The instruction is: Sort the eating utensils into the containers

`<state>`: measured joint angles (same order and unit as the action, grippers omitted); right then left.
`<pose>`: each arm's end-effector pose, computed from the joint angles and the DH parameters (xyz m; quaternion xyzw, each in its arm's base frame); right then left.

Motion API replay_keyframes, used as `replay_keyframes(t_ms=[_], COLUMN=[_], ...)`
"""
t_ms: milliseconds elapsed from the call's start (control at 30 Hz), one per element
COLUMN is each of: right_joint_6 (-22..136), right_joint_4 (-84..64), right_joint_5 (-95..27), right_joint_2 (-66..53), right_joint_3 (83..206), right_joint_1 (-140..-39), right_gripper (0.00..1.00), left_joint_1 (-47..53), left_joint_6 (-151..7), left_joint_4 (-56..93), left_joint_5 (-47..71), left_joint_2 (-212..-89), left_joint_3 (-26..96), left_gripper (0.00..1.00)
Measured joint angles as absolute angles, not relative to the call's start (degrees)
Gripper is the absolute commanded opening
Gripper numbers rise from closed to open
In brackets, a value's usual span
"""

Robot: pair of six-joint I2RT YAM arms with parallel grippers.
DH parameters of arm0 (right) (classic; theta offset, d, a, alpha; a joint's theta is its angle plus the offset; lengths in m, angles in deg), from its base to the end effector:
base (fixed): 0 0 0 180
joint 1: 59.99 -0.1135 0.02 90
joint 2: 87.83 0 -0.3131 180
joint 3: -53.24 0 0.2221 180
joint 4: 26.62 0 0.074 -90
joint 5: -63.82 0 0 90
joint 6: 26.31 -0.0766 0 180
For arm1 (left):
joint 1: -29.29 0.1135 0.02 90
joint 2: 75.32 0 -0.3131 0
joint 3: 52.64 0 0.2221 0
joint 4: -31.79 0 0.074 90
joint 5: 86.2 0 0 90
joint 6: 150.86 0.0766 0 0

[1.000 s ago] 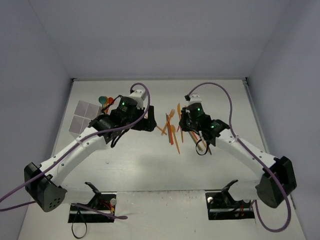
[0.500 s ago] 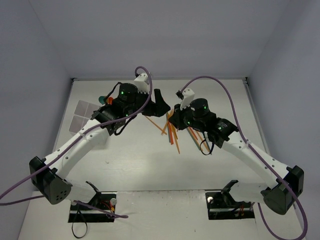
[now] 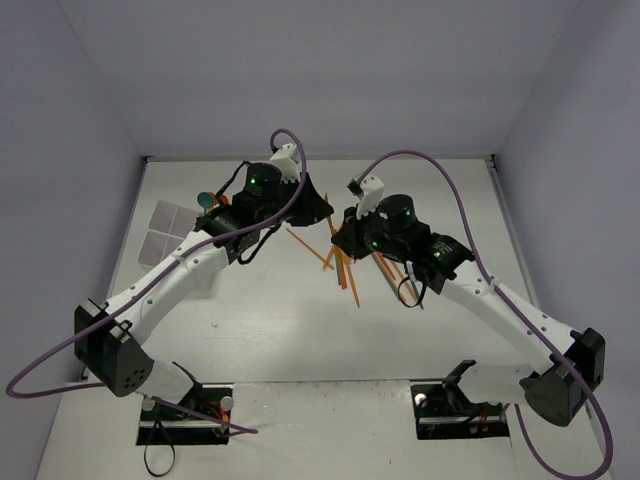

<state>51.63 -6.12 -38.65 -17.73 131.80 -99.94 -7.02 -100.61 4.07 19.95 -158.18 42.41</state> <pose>0.2030 0.1916 0.4095 -0.2525 0.7335 0.3501 0.5250 0.2617 -0.2187 0.4316 0.0613 0.7905 -0.4572 0.4030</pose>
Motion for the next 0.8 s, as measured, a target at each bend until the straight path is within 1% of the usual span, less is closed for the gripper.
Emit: replay_keyframes(t_ms=[33,67,133,167,233,300,333,367,433,567,700,800], right_joint_6=[51.6,51.6,51.6,51.6,51.6,51.4,51.3,51.2,50.7,50.1,49.4,48.7], right_joint_4=[-6.4,-6.7,-7.0,-7.0,-7.1,-7.1,-7.1,-7.0,-7.0,-6.9,-6.9,-6.3], right_joint_5=[-38.6,-38.6,-38.6,-38.6,-38.6,-38.5,-38.3,-38.0,-37.2,-35.3,-33.7,-33.5], right_joint_2=[-17.5,-17.3,-17.2,-17.2,-17.1,-16.9,-16.8,-16.7,-16.6,-16.6,-16.7,-16.8], right_joint_3=[131.8,131.8,131.8,131.8,131.8,131.8,131.8,131.8,131.8,131.8,130.8,129.4], right_joint_1=[-100.0,-100.1,-100.1,-100.1,-100.2,-100.2,-100.2,-100.2,-100.2,-99.9,-98.5,-95.9], right_gripper=[0.07,0.13,0.38,0.48,0.65,0.87,0.94,0.97,1.00,1.00,1.00,1.00], left_joint_1=[-7.1,-7.1,-6.9,-6.7,-6.3,-5.5,-4.9,-4.2,-1.9,4.6,12.7,18.1], left_joint_6=[-100.8,-100.9,-101.3,-101.6,-101.6,-101.5,-101.3,-101.0,-99.5,-94.0,-84.6,-77.7], left_joint_4=[4.6,5.0,5.6,5.9,6.6,6.5,6.3,6.0,4.7,0.1,-5.7,-7.1], left_joint_5=[20.2,20.3,20.3,20.2,19.9,19.3,19.0,18.7,17.9,14.0,6.0,0.1], left_joint_2=[-158.1,-158.1,-158.0,-158.0,-157.8,-157.3,-156.9,-156.6,-155.8,-153.8,-152.8,-152.7], left_joint_3=[42.4,42.3,41.9,41.7,40.9,39.9,39.6,39.3,39.2,39.9,43.4,45.9], left_gripper=[0.00,0.00,0.00,0.00,0.00,0.00,0.00,0.00,0.00,0.00,0.00,0.00])
